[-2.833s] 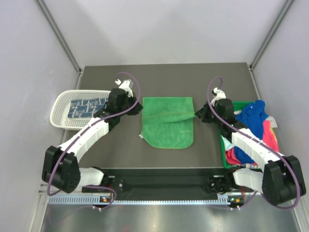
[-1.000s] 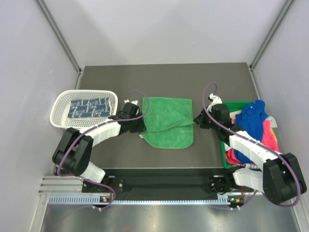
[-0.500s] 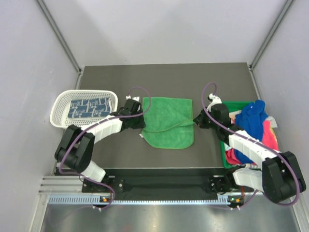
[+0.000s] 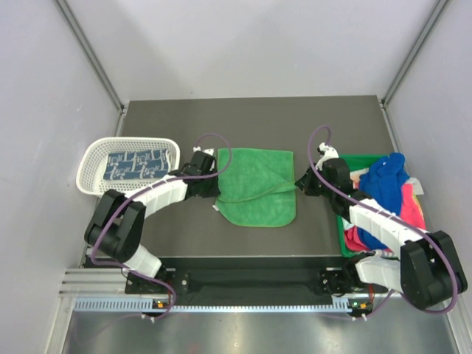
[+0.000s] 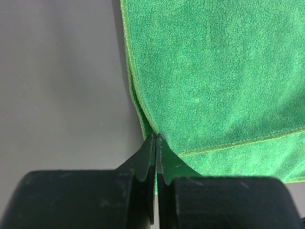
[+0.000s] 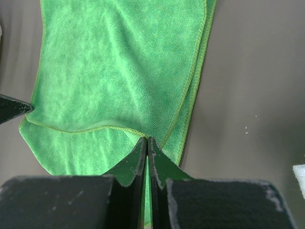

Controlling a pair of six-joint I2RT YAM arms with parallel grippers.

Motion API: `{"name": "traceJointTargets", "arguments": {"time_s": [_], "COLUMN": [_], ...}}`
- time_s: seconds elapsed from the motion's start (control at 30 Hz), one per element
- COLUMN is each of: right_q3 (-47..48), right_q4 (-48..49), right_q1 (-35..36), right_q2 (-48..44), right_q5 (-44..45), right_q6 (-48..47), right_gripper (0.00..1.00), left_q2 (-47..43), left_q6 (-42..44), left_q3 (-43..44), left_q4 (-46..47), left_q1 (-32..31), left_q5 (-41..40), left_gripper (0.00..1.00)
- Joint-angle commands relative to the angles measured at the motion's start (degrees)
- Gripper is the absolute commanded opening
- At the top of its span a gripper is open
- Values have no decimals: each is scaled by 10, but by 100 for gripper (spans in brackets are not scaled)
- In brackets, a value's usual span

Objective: Fold and stack the towels
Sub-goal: Fold the towel

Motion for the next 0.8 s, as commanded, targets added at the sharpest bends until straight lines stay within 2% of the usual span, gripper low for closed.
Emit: {"name": "traceJointTargets", "arguments": {"time_s": [0.0,0.7,0.77], "right_q3": [2,7,9], "right_q4": [24,-33,-49], "right_q1": [6,6,6], "right_q2": [-2,-83,-93], "right_q5": [2,16,16], "right_q6": [-7,-21,-22], "right_gripper": [0,0,0], "left_q2": [-20,-147,-154], "left_q6": [10,6,5], "left_q3": [27,37,37], "left_q4": [-7,-62,-68], "left_q1": [-1,-1,0], "left_q5": [-7,-9,-29], "left_gripper": [0,0,0]}}
